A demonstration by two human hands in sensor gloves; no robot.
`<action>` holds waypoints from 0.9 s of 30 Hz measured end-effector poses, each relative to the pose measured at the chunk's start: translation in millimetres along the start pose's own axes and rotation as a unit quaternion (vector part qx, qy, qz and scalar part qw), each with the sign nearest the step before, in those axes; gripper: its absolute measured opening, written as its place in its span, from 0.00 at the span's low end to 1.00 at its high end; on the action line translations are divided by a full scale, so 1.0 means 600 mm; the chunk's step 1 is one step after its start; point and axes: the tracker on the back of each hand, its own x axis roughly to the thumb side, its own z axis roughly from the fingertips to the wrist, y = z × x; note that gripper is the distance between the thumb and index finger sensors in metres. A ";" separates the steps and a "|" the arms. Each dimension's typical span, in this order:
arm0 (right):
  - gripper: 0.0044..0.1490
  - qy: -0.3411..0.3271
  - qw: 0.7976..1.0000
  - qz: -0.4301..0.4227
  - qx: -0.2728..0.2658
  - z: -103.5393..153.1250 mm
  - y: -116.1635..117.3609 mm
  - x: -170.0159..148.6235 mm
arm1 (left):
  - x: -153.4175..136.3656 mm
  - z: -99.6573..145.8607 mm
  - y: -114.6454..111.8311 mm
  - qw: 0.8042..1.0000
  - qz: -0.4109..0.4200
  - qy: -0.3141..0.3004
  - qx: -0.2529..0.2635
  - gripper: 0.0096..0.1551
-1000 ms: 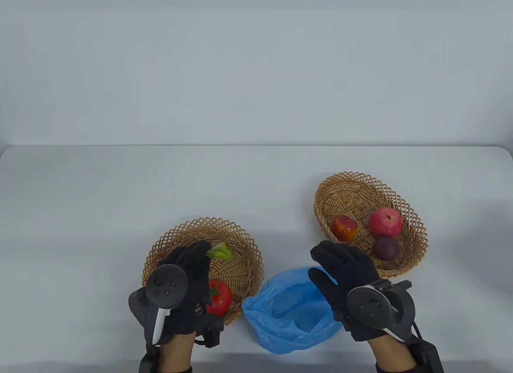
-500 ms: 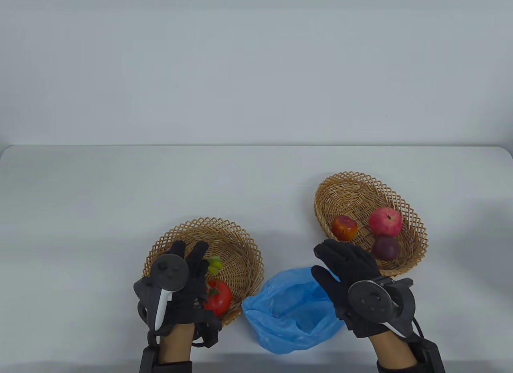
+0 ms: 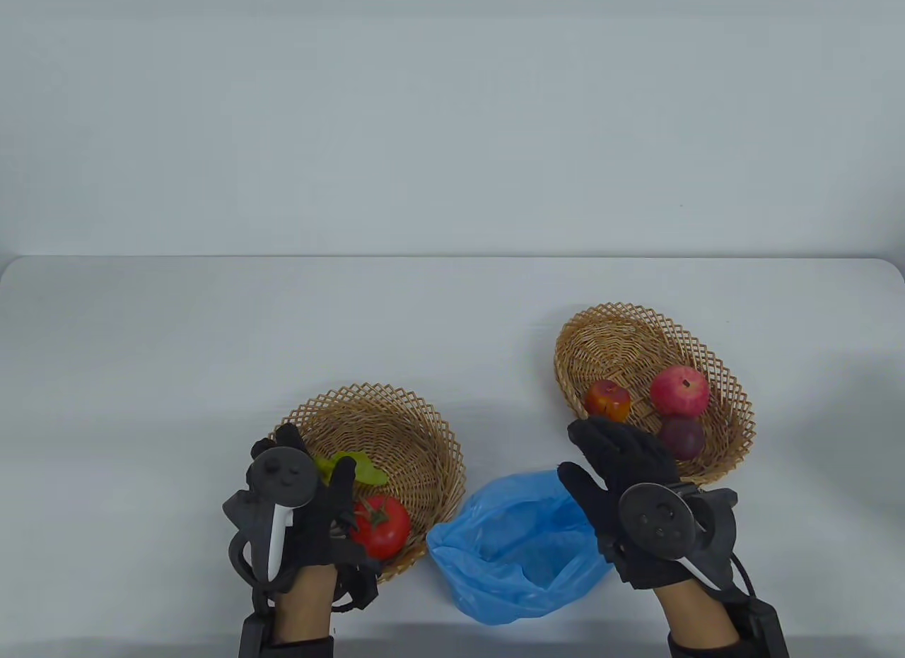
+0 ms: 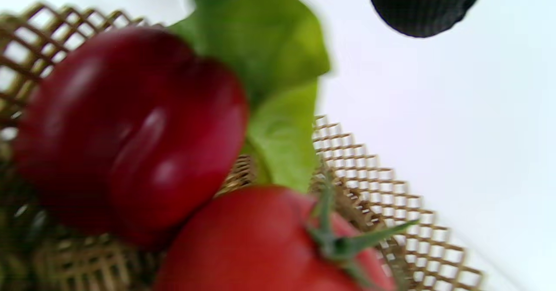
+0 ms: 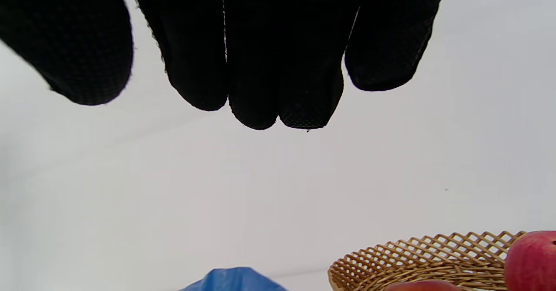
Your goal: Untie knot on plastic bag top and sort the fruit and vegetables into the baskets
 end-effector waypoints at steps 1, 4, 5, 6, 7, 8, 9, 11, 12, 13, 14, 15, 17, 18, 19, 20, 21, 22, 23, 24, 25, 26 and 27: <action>0.39 0.006 1.000 0.010 -0.002 -0.001 -0.001 -0.002 | 0.009 0.011 0.007 0.999 0.000 -0.028 0.017 0.57; 0.39 0.023 0.999 0.040 -0.015 -0.002 -0.006 -0.009 | 0.038 0.047 0.023 0.990 0.001 -0.121 0.068 0.58; 0.40 0.029 0.998 0.046 -0.016 -0.002 -0.006 -0.011 | 0.045 0.058 0.026 0.986 0.003 -0.146 0.081 0.58; 0.40 0.038 0.998 0.056 -0.011 -0.003 -0.007 -0.013 | 0.054 0.068 0.026 0.980 0.002 -0.175 0.091 0.58; 0.42 0.045 0.997 0.064 -0.006 -0.004 -0.007 -0.015 | 0.060 0.075 0.025 0.977 -0.004 -0.194 0.093 0.58; 0.42 0.049 0.996 0.069 -0.003 -0.004 -0.007 -0.017 | 0.065 0.081 0.023 0.973 -0.011 -0.209 0.095 0.58; 0.44 0.052 0.996 0.073 0.002 -0.005 -0.006 -0.019 | 0.070 0.084 0.020 0.971 -0.019 -0.223 0.086 0.59; 0.51 0.064 0.994 0.080 0.031 -0.007 0.000 -0.022 | 0.077 0.086 0.010 0.969 -0.037 -0.236 0.066 0.63; 0.54 0.067 0.993 0.084 0.040 -0.006 0.002 -0.023 | 0.080 0.086 0.007 0.968 -0.049 -0.240 0.059 0.64; 0.57 0.066 0.993 0.090 0.049 -0.007 0.006 -0.023 | 0.082 0.086 0.001 0.966 -0.063 -0.245 0.052 0.66; 0.59 0.066 0.992 0.094 0.054 -0.007 0.009 -0.024 | 0.084 0.087 -0.002 0.965 -0.069 -0.247 0.047 0.67; 0.61 0.067 0.991 0.101 0.063 -0.008 0.012 -0.024 | 0.087 0.088 -0.007 0.964 -0.080 -0.251 0.043 0.67; 0.66 0.066 0.989 0.105 0.078 -0.008 0.018 -0.025 | 0.092 0.090 -0.015 0.961 -0.102 -0.254 0.041 0.68; 0.67 0.069 0.988 0.107 0.092 -0.008 0.021 -0.025 | 0.095 0.091 -0.021 0.959 -0.118 -0.256 0.039 0.69; 0.69 0.072 0.986 0.108 0.103 -0.008 0.023 -0.026 | 0.097 0.092 -0.024 0.957 -0.127 -0.256 0.040 0.68; 0.71 0.075 0.984 0.111 0.120 -0.008 0.026 -0.026 | 0.099 0.094 -0.029 0.955 -0.140 -0.257 0.043 0.68; 0.72 0.075 0.982 0.114 0.129 -0.008 0.028 -0.027 | 0.101 0.094 -0.031 0.954 -0.147 -0.258 0.043 0.68; 0.73 0.076 0.980 0.119 0.139 -0.008 0.031 -0.027 | 0.103 0.095 -0.035 0.953 -0.156 -0.257 0.044 0.68; 0.74 0.076 0.979 0.123 0.144 -0.008 0.033 -0.028 | 0.104 0.094 -0.037 0.952 -0.161 -0.256 0.044 0.67; 0.74 0.076 0.977 0.127 0.152 -0.008 0.035 -0.028 | 0.104 0.093 -0.040 0.952 -0.168 -0.254 0.042 0.67; 0.74 0.077 0.976 0.127 0.157 -0.008 0.037 -0.029 | 0.104 0.092 -0.042 0.952 -0.171 -0.252 0.040 0.67; 0.74 0.078 0.976 0.126 0.159 -0.008 0.038 -0.029 | 0.104 0.090 -0.043 0.952 -0.172 -0.250 0.035 0.67; 0.74 0.079 0.976 0.124 0.161 -0.008 0.038 -0.030 | 0.104 0.088 -0.045 0.953 -0.172 -0.248 0.031 0.67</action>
